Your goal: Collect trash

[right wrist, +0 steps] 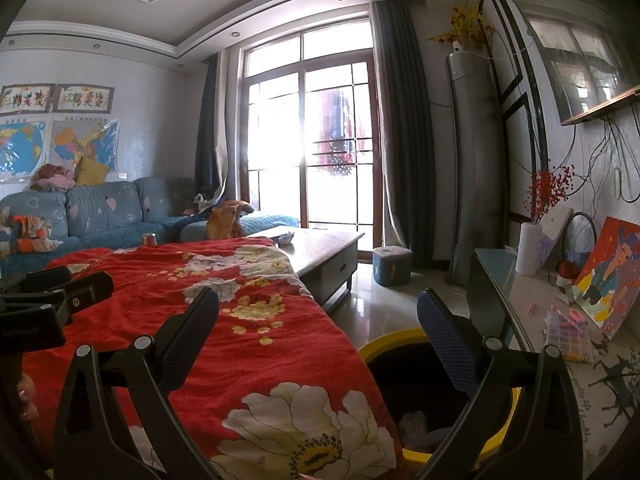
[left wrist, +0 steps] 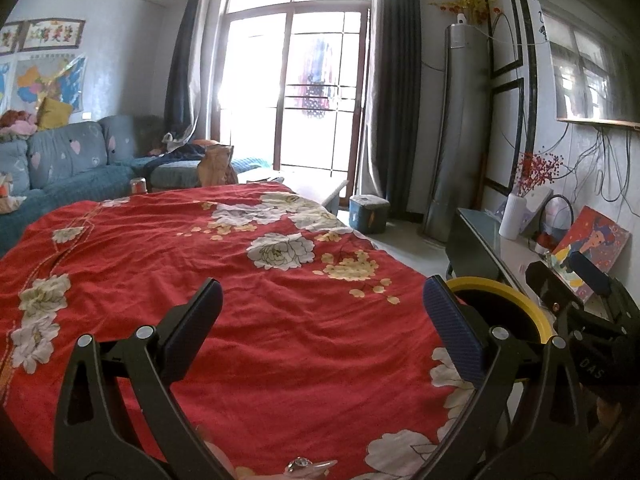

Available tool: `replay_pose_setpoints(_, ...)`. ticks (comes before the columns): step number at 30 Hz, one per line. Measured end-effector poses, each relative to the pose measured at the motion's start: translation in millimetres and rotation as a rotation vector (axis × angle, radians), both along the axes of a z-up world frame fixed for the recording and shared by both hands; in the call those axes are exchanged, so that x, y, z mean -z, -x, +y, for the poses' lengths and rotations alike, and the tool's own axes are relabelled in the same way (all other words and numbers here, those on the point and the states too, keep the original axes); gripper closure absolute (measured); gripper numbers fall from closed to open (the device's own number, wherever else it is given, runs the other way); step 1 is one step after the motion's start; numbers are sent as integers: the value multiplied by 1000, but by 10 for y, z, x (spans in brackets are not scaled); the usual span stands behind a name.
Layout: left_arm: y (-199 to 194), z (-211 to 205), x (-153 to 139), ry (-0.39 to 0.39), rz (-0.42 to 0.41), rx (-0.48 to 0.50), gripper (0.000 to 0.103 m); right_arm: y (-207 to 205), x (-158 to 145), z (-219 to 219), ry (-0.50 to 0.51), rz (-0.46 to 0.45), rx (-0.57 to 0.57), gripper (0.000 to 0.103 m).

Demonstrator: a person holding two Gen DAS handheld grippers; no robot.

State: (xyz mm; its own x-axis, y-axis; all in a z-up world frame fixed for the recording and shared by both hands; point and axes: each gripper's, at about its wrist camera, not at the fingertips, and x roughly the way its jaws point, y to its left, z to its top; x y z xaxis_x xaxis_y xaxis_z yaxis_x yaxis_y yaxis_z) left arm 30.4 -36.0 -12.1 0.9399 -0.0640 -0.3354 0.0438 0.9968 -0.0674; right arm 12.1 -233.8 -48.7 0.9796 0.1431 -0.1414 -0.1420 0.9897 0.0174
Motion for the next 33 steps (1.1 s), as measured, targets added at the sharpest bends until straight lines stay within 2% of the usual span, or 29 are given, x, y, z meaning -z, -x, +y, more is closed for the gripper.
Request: replay_pose_setpoints(33,-15,29,-7,6,8,2,11,-19,31,-5,-5,4,-1,6)
